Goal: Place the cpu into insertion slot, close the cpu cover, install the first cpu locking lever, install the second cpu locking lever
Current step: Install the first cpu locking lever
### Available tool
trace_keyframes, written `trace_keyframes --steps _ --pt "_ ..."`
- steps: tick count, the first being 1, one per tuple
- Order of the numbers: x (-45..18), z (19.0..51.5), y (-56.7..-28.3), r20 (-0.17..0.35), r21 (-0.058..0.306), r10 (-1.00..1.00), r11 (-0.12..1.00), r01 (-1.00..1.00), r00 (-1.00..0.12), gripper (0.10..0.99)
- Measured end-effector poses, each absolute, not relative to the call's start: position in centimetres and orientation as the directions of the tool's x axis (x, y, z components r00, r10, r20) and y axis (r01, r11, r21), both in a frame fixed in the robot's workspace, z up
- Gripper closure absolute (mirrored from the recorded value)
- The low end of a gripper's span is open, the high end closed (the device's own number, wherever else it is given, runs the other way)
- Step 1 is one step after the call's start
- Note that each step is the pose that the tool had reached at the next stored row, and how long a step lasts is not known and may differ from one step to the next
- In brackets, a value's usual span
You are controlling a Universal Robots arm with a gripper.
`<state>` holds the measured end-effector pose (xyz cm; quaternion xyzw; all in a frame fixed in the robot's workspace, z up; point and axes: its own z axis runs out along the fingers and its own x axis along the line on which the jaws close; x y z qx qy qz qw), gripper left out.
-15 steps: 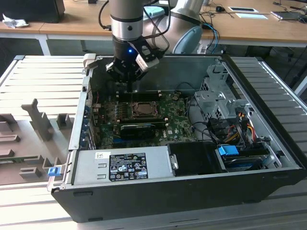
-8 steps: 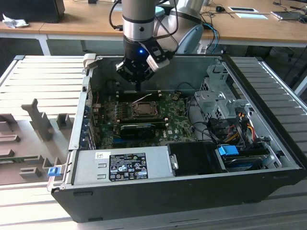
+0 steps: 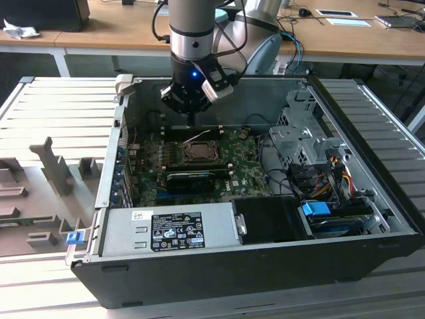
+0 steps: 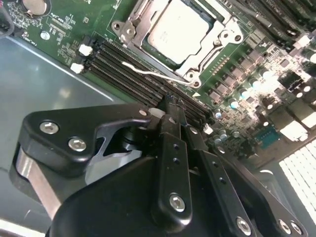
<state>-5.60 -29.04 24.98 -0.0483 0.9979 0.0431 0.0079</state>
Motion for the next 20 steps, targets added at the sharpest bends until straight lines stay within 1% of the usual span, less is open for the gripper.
trace_keyframes --steps 5,20 --pt "-5.0 23.9 -29.0 -0.020 0.085 -0.096 0.992 -0.097 -0.995 0.980" --pt "-3.4 22.6 -28.9 -0.014 0.087 -0.096 0.992 -0.097 -0.995 0.980"
